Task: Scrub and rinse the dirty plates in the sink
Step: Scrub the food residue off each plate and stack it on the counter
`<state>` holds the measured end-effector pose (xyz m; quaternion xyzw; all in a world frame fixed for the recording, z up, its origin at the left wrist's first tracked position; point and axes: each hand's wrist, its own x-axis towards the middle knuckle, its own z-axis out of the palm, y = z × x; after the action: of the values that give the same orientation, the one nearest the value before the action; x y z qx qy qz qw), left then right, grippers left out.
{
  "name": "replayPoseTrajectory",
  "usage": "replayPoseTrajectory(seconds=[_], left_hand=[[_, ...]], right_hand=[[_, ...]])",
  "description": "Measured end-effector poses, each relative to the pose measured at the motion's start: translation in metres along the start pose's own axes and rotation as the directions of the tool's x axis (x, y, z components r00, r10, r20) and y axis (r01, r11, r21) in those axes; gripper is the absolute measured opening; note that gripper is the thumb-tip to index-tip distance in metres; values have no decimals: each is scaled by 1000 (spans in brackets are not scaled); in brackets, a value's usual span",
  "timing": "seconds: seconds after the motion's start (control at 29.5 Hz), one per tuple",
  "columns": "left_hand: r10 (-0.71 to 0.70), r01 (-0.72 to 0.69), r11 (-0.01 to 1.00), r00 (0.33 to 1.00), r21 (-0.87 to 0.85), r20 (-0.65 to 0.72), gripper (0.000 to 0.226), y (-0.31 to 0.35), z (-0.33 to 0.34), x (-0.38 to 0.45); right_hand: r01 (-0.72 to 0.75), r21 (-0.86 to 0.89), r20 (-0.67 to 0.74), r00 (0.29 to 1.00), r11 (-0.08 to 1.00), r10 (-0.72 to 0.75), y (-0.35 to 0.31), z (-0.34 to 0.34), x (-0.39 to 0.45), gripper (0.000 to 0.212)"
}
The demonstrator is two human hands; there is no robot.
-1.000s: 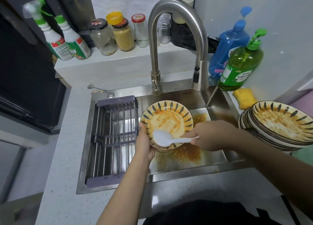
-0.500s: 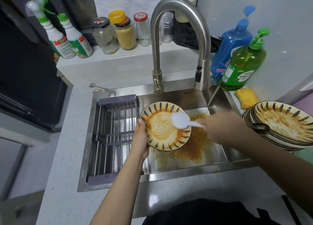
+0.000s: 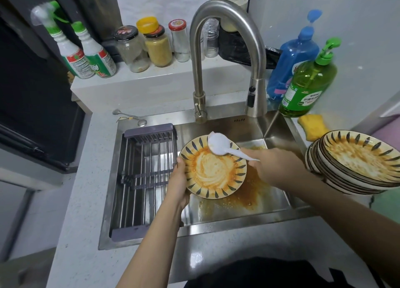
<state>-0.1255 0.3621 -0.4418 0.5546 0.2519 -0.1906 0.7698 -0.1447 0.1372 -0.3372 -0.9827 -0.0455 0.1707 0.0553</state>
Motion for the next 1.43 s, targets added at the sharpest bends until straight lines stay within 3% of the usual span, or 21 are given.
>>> replayPoseTrajectory(seconds=[0.1, 0.2, 0.34, 0.48, 0.51, 0.61, 0.68, 0.71, 0.78, 0.85, 0.95, 1.02, 1.05, 1.15, 1.22, 1.29, 1.32, 1.43], left_hand=[[-22, 22, 999, 1000, -27, 13, 56, 0, -1, -2], [-101, 105, 989, 994, -108, 43, 61, -4, -11, -2], [-181, 203, 950, 977, -238, 109, 64, -11, -15, 0], [-226, 260, 939, 960, -223, 167, 62, -15, -5, -6], [-228, 257, 946, 961, -200, 156, 62, -15, -3, -7], [-150, 155, 985, 985, -69, 83, 53, -16, 6, -11], [19, -28, 978, 999, 206, 44, 59, -14, 7, -13], [101, -130, 903, 991, 409, 92, 67, -12, 6, -17], [156, -321, 630, 945, 708, 289, 80, -11, 0, -20], [67, -456, 369, 882, 810, 466, 87, -10, 5, -24], [34, -566, 20, 824, 824, 565, 79, -22, 20, -21], [110, -587, -54, 801, 808, 589, 66, -24, 27, -17], [153, -611, -36, 779, 791, 608, 60, -24, 30, -17], [254, -580, 176, 807, 795, 533, 33, -18, 32, -18], [221, -473, 350, 880, 808, 420, 27, -15, 30, -16], [120, -294, 633, 951, 716, 285, 33, -12, 23, -12], [65, -198, 752, 971, 628, 228, 37, -11, 19, -9], [-31, -44, 928, 981, 371, 193, 34, -9, 10, -2]], right_hand=[[-29, 543, -139, 982, 839, 124, 3, 25, 2, 41], [-73, 760, -105, 967, 646, 232, 6, 39, 4, 35], [-149, 912, 114, 987, 382, 112, 10, 51, 6, 31], [-279, 959, 278, 960, -55, -27, 10, 56, 9, 30], [-293, 948, 291, 956, -122, -36, 9, 57, 9, 28], [-311, 933, 319, 948, -180, 14, 8, 61, 11, 21], [-312, 924, 336, 939, -221, 76, 10, 63, 15, 18], [-312, 920, 344, 932, -239, 109, 11, 63, 17, 18], [-300, 915, 350, 923, -270, 161, 11, 64, 22, 19], [-285, 914, 350, 914, -289, 205, 12, 65, 25, 19], [-291, 916, 359, 903, -277, 238, 3, 65, 27, 14], [-291, 917, 359, 899, -273, 250, -4, 62, 28, 12], [-290, 919, 357, 899, -267, 254, -5, 59, 28, 14], [-309, 940, 337, 912, -148, 234, -4, 48, 23, 27], [-288, 944, 239, 934, 164, 266, -1, 40, 14, 29], [-180, 815, 48, 968, 550, 246, 4, 35, 4, 34], [-110, 716, -27, 982, 690, 185, 5, 32, -1, 35], [87, 292, -100, 993, 952, -60, 0, 28, -19, 37]])
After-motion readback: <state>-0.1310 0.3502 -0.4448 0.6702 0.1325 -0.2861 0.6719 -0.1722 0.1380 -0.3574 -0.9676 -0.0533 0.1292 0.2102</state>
